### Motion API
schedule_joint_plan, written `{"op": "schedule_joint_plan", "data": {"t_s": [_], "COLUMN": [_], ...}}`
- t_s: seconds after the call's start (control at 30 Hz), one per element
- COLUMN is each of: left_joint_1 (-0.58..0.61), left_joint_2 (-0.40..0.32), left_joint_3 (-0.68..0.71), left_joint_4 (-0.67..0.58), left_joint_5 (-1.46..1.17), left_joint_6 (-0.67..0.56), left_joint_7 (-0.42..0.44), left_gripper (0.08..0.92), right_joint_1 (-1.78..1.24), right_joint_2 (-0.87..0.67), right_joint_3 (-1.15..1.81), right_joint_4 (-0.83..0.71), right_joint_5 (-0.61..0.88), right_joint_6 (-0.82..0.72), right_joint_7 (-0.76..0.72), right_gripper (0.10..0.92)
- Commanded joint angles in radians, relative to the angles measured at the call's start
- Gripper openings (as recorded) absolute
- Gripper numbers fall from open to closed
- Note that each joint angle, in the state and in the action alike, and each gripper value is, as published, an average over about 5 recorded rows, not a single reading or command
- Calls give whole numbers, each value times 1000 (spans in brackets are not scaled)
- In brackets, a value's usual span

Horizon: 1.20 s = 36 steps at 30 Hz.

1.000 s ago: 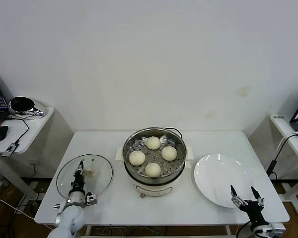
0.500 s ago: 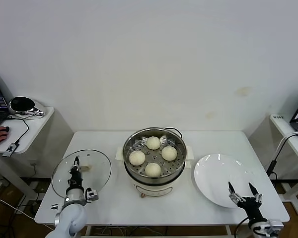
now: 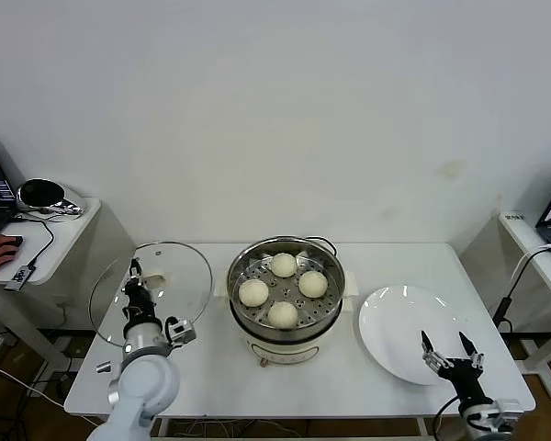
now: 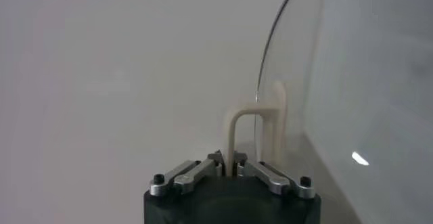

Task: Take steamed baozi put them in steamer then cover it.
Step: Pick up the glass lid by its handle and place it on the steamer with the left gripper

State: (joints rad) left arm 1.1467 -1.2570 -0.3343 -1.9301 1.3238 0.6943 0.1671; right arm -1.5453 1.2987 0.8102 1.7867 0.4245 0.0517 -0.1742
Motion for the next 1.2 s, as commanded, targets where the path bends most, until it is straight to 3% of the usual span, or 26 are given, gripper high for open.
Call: {"op": "schedule_joint_plan", "data": {"t_s": [0.03,0.23,0.6,1.03,1.2], "left_joint_1": [-79,-178,-296,-321,-316], "left_joint_2": [-151,-239,-333,-345,-347], "left_joint_3": [85,178,354,499,507], "left_joint_4": [-132,-25,128,237,248], "left_joint_5": [149,214,220,109,141], "left_joint_6": [83,83,85,86,86], "left_joint_7": [202,222,199,111,127], "left_gripper": [143,143,143,143,143], "right_joint_1": [8,13,30,37,42], "right_joint_2": [9,21,40,46,49], "right_joint_3": [6,12,9,8,6], "right_joint_4": [1,1,-35,-47,-51], "right_joint_5": [-17,-33,-44,-50,-52], "right_joint_6": [-11,-16,-11,-10,-9], "right_joint_7": [5,5,5,5,5], "right_gripper": [823,823,823,823,823]}}
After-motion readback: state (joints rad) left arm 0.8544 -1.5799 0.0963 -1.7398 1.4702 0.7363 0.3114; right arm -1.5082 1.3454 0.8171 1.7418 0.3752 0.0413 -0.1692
